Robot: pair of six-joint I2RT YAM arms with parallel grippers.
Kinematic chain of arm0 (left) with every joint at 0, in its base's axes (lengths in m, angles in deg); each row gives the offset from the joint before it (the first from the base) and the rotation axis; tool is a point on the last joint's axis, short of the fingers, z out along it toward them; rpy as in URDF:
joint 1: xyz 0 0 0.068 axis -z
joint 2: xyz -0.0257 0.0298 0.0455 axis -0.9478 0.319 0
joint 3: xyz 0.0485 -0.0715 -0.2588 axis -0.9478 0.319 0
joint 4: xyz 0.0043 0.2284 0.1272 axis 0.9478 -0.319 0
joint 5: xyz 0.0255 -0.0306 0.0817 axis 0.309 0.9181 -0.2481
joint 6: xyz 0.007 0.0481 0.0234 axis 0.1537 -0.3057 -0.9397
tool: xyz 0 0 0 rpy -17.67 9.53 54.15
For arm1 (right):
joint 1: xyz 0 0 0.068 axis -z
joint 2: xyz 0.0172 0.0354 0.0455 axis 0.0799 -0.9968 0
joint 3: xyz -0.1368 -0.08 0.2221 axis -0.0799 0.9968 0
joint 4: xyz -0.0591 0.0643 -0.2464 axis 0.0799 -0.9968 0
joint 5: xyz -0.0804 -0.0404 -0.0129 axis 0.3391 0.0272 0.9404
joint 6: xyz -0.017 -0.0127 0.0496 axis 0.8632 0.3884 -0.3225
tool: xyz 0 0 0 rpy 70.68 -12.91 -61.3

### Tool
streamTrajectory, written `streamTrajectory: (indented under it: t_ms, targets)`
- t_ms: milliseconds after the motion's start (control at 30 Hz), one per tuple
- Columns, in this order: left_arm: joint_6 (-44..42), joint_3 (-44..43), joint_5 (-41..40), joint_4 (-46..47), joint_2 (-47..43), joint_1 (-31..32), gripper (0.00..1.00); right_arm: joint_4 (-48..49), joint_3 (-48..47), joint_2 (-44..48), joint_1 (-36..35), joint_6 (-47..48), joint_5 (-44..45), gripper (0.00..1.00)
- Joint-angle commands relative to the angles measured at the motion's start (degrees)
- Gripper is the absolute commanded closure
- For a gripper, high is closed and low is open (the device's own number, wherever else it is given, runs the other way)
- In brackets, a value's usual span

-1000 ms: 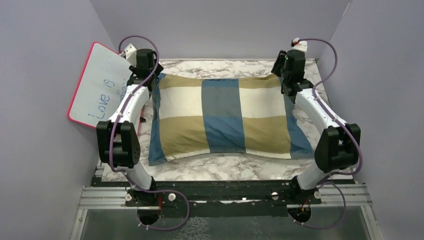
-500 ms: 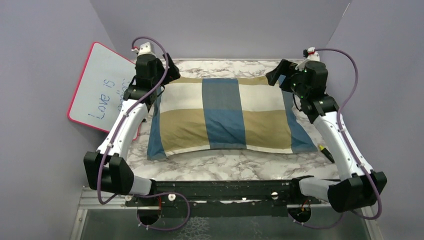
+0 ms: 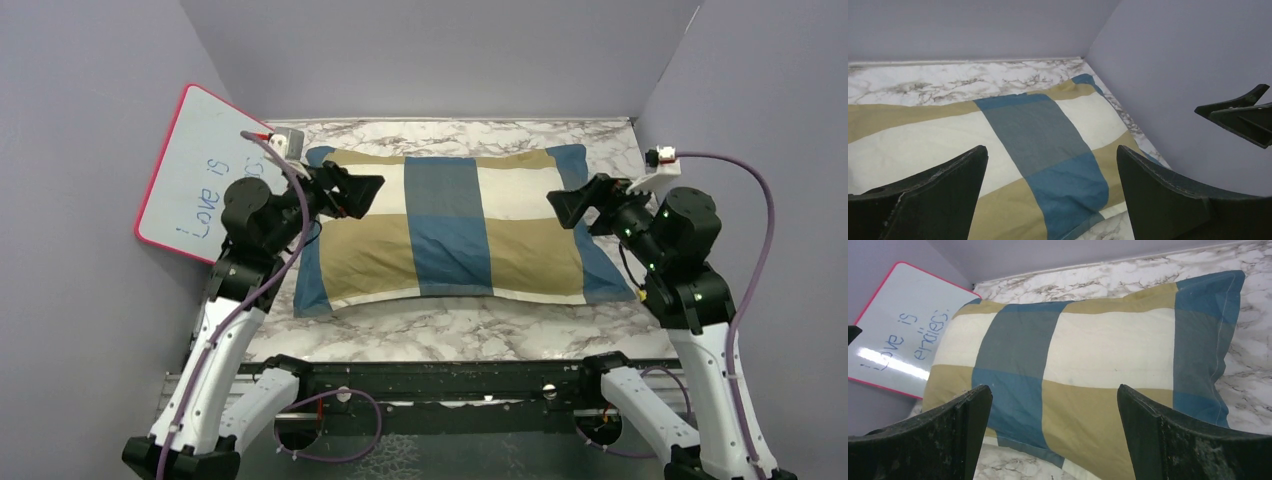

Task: Put the pillow into the pillowcase
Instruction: Reset both arms

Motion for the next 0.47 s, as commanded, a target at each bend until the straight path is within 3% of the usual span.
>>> streamTrajectory:
  t_ms: [0,233,433]
  targets:
    - [-1.1,5.0,0.6,2.1,-6.0,0.1,0.02,-2.5,-0.5,2.8,0.2,-1.0,-2.8,0.00]
    - [-0.4,10.2,-2.4,1.6,-10.9,0.1,0.02,-1.5,1.0,3.7,0.2,-3.8,-2.2,0.00]
    - [-2.0,9.6,-4.0,-0.5,-11.1,0.1,0.01,-1.0,0.9,4.1,0.2,-3.6,-2.2,0.00]
